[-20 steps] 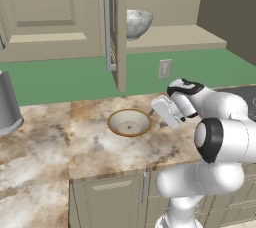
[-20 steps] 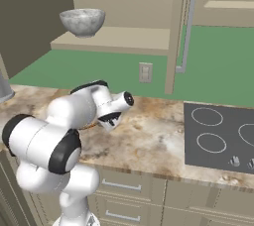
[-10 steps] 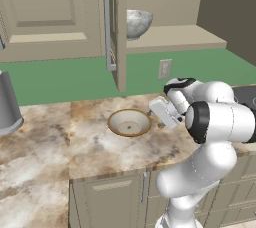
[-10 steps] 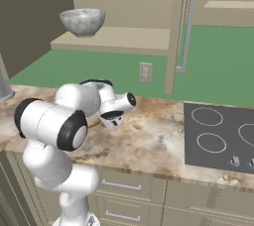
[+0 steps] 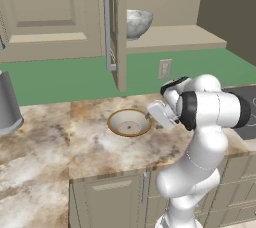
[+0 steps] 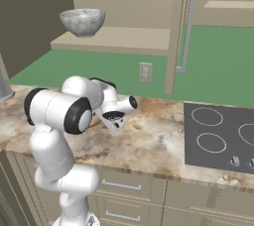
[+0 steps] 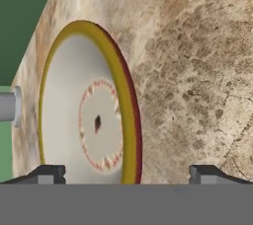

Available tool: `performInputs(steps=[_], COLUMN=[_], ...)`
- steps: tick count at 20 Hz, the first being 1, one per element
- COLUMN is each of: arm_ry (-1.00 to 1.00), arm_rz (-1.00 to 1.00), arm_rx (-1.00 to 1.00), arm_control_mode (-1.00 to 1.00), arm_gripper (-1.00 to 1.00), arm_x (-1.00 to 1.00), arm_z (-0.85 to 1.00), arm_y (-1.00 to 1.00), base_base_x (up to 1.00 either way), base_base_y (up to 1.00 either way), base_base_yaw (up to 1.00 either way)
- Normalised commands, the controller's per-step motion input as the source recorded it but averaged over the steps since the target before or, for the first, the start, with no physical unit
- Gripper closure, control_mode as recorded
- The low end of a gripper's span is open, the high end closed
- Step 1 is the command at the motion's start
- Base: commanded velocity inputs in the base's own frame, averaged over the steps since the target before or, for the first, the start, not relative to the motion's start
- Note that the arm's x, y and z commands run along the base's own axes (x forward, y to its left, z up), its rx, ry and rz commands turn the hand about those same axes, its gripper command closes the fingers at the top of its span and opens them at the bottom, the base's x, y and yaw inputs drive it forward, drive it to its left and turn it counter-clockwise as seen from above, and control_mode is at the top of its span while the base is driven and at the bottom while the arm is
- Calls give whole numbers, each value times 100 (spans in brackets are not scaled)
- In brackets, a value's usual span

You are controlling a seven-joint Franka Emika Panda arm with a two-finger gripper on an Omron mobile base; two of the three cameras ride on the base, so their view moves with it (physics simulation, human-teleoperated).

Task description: Open the cabinet. Pick the bowls from the counter and place them in the cabinet. Then close the cabinet.

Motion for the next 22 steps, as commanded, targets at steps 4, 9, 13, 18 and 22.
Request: performInputs(steps=[4,9,13,18,22], arm_ry=[0,0,0,0,0], arm_rz=[1,1,1,2,1], arm_rx=[0,0,0,0,0], arm_control_mode=[-100,-100,-100,-100,-100], arm_gripper=[-100,-100,-100,-100,-100], arm_x=[26,30,28,16,8], arm_z=[-26,-31,-32,-31,-36], arm_y=[0,1,8,15,20], base_base_x=[0,0,0,0,0], base_base_y=[0,0,0,0,0], base_base_yaw=[0,0,0,0,0])
